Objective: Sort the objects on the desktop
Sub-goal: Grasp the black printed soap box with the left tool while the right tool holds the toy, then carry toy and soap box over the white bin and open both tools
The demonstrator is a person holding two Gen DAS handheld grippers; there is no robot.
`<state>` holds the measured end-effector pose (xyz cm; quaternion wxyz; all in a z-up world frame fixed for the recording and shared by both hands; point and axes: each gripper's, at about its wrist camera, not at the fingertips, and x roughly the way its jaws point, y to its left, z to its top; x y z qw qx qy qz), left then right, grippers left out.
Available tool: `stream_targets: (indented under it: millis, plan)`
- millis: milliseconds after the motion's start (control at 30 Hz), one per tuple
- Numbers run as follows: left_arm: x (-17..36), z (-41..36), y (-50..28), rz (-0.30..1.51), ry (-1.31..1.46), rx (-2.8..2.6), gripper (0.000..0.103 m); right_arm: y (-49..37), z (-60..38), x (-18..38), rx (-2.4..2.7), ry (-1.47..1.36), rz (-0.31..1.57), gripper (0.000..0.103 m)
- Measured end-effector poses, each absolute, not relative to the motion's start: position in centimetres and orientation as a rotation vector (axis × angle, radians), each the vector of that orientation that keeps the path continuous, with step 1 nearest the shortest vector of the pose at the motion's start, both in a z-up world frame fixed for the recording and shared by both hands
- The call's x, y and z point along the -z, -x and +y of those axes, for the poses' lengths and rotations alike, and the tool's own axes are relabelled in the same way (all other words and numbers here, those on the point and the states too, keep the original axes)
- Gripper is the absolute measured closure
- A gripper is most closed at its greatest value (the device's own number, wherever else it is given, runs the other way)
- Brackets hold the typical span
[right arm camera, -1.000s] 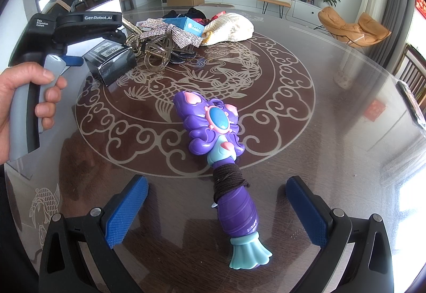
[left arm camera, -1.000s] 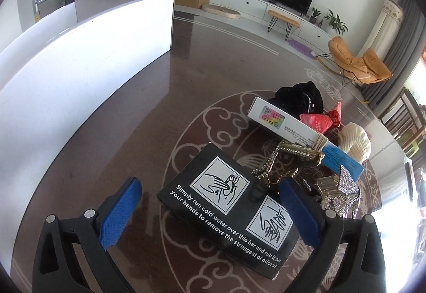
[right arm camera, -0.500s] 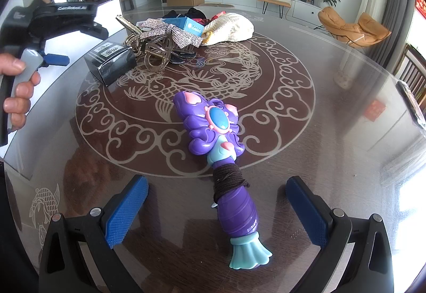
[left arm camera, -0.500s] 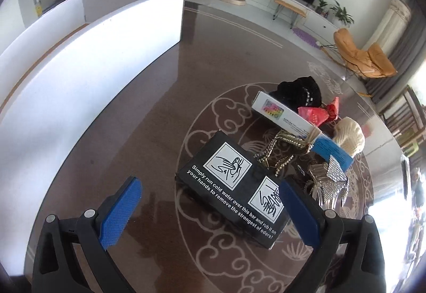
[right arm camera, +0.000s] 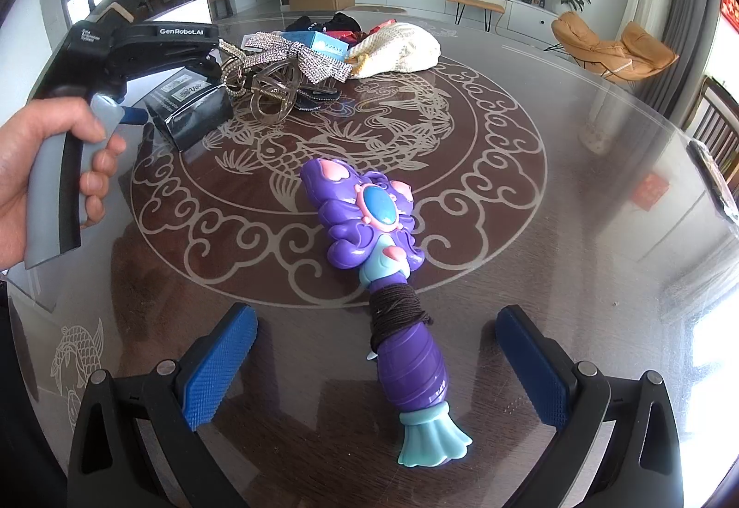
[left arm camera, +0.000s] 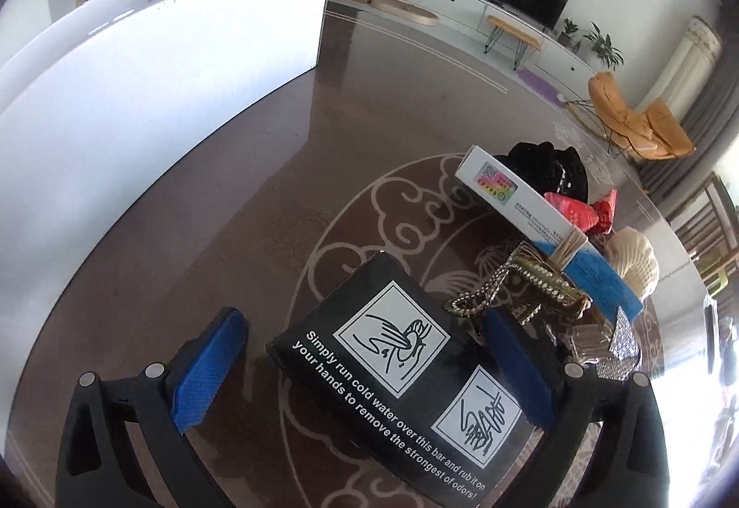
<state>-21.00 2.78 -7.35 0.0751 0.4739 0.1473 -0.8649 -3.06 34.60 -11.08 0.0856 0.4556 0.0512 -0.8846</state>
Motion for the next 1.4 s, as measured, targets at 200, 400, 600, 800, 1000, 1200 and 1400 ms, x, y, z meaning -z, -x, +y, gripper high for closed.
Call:
stream_targets:
  millis: [200, 400, 600, 800, 1000, 1200, 1400]
  plan:
    - [7.3, 1.1, 20.1, 0.308, -1.539, 2.587, 0.000, 3.0, 34.6, 11.1, 2.637, -1.358, 0.152, 0.000]
    - [7.3, -0.5, 16.7, 0.186, -1.659, 2.673, 0.000, 3.1, 34.6, 11.1, 2.638, -1.358, 0.153, 0.000]
    - [7.4, -0.3, 14.5, 0.075, -1.657, 2.730, 0.000, 3.1, 34.6, 11.1, 2.639, -1.358, 0.154, 0.000]
    - [7.3, 1.7, 11.6, -0.140, -1.536, 2.863, 0.045, 3.0, 34.8, 11.0, 2.634, -1.352, 0.137, 0.000]
    - [7.1, 0.5, 8.6, -0.018, -1.569, 2.918, 0.045, 5.7, 35.6, 9.7, 2.435, -1.404, 0.113, 0.028]
    - [5.6, -1.5, 5.4, 0.104, -1.517, 2.964, 0.045, 7.0, 34.6, 8.7, 2.341, -1.512, 0.292, 0.083]
    - [1.1, -4.6, 2.3, 0.251, -1.342, 3.050, 0.045, 5.4, 34.0, 4.2, 2.379, -1.416, 0.202, 0.083]
